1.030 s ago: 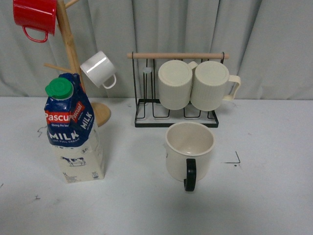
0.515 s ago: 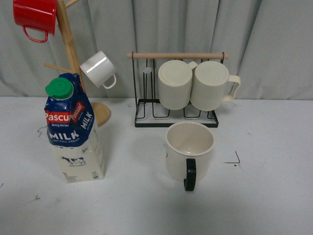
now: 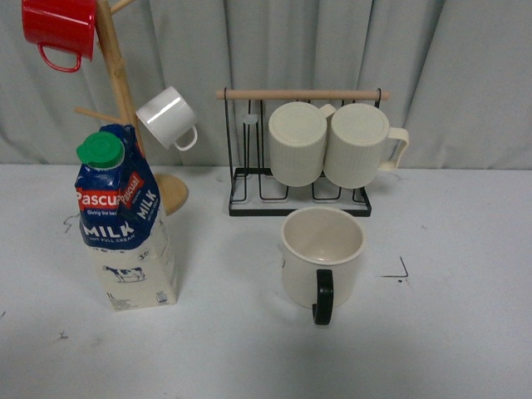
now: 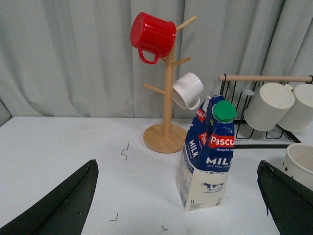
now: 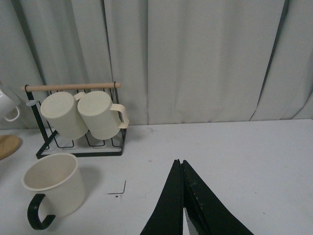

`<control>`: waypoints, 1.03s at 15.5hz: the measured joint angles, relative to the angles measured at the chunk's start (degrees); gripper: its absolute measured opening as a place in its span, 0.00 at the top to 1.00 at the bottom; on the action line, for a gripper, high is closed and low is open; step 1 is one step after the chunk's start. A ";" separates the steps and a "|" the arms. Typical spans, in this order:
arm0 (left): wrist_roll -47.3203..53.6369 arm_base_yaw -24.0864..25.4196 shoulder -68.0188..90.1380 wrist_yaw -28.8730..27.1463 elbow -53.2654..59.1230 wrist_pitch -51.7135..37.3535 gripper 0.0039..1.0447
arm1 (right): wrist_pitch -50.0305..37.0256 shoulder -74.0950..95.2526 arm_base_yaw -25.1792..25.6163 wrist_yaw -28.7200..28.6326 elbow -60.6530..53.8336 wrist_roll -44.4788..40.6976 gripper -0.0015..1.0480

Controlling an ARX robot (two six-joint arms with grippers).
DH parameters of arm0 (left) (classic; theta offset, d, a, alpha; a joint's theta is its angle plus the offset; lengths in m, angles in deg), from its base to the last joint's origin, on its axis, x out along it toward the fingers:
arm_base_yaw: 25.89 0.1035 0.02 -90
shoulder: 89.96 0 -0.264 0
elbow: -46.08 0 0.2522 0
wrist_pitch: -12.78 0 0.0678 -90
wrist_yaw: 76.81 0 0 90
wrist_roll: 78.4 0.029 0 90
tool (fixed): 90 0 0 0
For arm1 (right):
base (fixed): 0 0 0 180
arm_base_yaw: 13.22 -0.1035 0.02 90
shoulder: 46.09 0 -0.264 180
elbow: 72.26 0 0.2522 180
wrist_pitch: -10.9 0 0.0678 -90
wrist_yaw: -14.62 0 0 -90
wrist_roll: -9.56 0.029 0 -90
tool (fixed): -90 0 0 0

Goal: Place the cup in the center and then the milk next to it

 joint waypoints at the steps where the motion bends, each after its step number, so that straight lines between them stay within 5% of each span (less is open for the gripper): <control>1: 0.00 0.00 0.00 0.00 0.00 0.00 0.06 | 1.44 -1.01 0.00 0.00 0.00 0.00 0.98; 5: 0.00 0.00 0.00 -0.04 0.00 0.04 0.06 | 12.68 -12.66 0.00 -0.13 0.04 -0.02 0.98; 10: 0.02 0.00 0.00 0.00 0.00 0.00 0.06 | 13.29 -12.50 0.00 -0.15 0.04 -0.02 0.98; 16: 0.00 0.00 0.00 0.00 0.00 0.02 0.06 | 13.27 -12.50 0.00 -0.13 0.04 -0.02 0.37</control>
